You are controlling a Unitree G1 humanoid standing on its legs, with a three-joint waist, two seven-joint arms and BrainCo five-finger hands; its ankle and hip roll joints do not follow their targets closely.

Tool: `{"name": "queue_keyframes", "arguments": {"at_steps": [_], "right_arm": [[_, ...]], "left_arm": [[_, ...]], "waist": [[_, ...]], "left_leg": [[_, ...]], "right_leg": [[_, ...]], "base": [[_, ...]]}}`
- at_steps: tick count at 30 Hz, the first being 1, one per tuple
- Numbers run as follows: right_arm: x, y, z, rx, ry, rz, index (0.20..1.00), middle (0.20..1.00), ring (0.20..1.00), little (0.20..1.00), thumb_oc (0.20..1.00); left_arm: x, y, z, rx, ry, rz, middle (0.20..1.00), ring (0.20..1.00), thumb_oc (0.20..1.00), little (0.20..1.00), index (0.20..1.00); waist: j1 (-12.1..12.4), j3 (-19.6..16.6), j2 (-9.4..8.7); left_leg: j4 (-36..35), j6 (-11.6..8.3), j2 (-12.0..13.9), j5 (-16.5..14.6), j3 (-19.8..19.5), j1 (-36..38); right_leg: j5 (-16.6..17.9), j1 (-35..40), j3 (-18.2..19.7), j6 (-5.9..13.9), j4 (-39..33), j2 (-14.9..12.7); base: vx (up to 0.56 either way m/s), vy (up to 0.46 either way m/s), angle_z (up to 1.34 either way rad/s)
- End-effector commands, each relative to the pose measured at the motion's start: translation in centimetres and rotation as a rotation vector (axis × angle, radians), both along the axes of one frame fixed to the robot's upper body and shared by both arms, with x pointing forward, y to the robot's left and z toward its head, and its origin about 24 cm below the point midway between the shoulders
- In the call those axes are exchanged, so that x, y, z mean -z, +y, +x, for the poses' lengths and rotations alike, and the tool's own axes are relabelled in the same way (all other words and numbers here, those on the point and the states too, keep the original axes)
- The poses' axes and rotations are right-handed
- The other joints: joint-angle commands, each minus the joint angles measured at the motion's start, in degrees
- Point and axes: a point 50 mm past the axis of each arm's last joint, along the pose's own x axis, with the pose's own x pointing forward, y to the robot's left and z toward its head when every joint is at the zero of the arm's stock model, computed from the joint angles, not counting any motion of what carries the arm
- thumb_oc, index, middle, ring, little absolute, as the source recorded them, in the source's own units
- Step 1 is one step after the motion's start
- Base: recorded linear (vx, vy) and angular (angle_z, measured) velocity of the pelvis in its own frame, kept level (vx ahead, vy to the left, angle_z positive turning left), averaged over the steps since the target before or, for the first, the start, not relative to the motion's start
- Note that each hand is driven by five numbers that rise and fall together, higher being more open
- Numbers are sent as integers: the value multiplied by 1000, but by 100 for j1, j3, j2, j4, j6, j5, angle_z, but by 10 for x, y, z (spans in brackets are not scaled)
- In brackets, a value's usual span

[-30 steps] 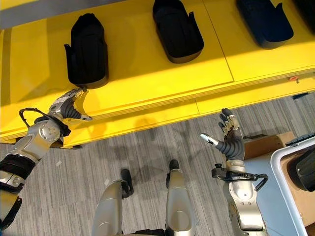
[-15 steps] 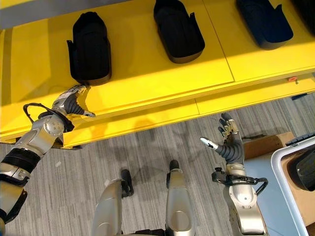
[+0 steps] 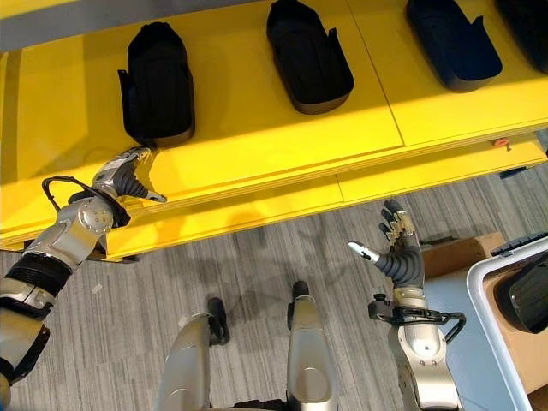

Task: Move parts from the plastic box to the shelf.

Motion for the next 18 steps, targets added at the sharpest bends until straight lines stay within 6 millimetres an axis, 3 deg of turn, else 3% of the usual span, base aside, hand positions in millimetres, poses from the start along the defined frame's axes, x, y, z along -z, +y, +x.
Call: {"name": "queue_keyframes", "arguments": {"at_steps": [1, 9, 13, 18], "right_arm": [[-28, -2, -8, 8, -149, 10, 1000, 1000, 1000, 1000, 1000], [-29, -1, -7, 5, -160, 19, 1000, 1000, 1000, 1000, 1000], [-33, 0, -5, -6, -178, 14, 1000, 1000, 1000, 1000, 1000], [-36, 2, 0, -21, -197, 2, 1000, 1000, 1000, 1000, 1000]], "left_arm": [[10, -26, 2, 105, 47, -75, 1000, 1000, 1000, 1000, 1000], [44, -38, -24, 180, 105, -238, 1000, 1000, 1000, 1000, 1000], [79, -44, -50, 199, 188, -377, 1000, 1000, 1000, 1000, 1000], [95, -44, -68, 208, 229, -448, 1000, 1000, 1000, 1000, 1000]], "waist": [[-166, -69, -19], [-114, -81, -9], [-54, -110, -11], [-13, -134, -16]], "left_leg": [[-165, -165, 121, 279, -388, -73], [-244, -123, 103, 443, -374, -101], [-246, -114, 91, 456, -398, -108], [-294, -112, 91, 476, -424, -76]], "right_leg": [[30, 430, -121, 162, -124, -252], [166, 399, -155, 107, -176, -254], [170, 420, -180, 83, -187, -247], [183, 470, -200, 80, -233, -241]], "base": [[0, 0, 0], [-25, -1, 0], [0, 0, 0], [0, 0, 0]]}}
